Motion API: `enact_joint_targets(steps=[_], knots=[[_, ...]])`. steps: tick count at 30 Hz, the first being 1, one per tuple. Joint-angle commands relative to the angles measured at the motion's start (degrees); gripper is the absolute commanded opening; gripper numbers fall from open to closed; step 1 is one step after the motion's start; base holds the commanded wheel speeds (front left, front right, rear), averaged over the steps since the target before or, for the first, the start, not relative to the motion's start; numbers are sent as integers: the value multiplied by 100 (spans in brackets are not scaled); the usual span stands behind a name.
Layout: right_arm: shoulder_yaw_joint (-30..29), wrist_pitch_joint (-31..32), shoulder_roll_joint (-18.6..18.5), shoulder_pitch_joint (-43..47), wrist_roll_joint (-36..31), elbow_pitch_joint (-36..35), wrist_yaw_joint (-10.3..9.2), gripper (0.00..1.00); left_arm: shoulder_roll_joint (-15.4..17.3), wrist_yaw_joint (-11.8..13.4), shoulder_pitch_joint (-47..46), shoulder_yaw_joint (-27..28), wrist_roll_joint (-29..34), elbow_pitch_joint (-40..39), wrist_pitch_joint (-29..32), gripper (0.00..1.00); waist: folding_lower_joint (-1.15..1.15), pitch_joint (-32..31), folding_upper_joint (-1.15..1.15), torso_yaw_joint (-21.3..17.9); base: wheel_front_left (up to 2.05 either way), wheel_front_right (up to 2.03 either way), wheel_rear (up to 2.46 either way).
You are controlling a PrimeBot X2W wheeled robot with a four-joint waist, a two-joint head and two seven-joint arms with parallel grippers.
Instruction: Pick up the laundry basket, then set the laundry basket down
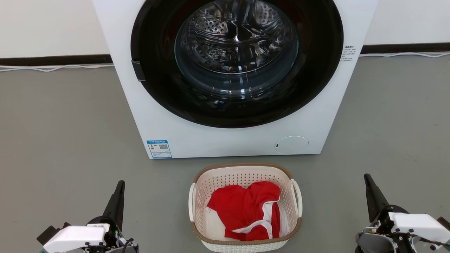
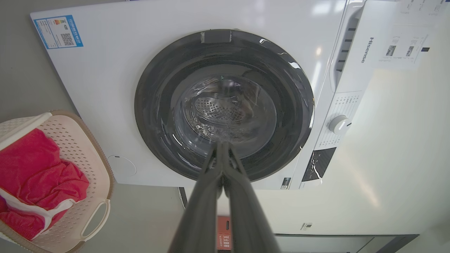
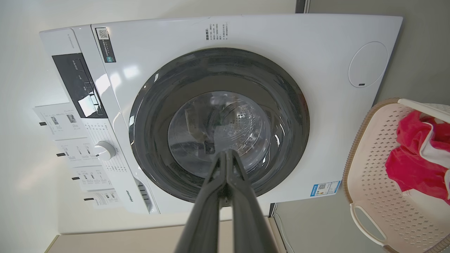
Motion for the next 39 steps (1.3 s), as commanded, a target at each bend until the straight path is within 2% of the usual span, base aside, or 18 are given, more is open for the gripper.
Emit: enact_joint_targets(steps=[1,39], knots=[[107,42,-54,-231,38,-180,42,0,78,-37,-318,177,5,-167,34,0,0,0,0,0,0,0,0],[107,42,-54,-231,38,-180,42,0,78,-37,-318,177,5,-168,34,0,0,0,0,0,0,0,0]])
